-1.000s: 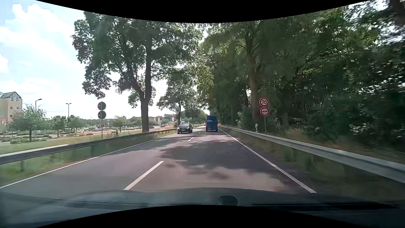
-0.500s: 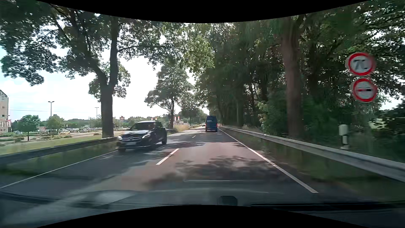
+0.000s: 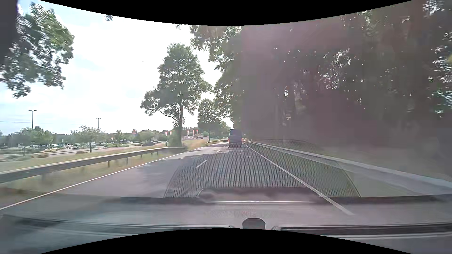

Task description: Follow the waypoints while adhering to traffic rules and regulations

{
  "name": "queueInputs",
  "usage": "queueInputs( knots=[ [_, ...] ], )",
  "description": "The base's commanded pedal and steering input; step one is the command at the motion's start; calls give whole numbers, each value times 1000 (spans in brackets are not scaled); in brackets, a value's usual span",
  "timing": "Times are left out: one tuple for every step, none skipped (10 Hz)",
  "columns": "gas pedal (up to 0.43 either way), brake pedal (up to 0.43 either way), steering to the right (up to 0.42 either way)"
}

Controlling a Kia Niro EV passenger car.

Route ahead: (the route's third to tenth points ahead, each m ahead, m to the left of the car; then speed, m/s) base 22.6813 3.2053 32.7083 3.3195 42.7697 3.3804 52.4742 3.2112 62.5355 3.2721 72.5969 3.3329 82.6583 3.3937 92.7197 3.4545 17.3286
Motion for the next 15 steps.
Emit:
queueInputs(
  knots=[
    [67,0,-1],
    [67,0,-1],
    [67,0,-1],
    [67,0,-1],
    [67,0,-1],
    [67,0,-1],
    [67,0,-1],
    [67,0,-2],
    [67,0,-3],
    [67,0,-3],
    [67,0,-3],
    [67,0,-3],
    [67,0,-3],
    [67,0,-3],
    [67,0,-3]
  ],
)
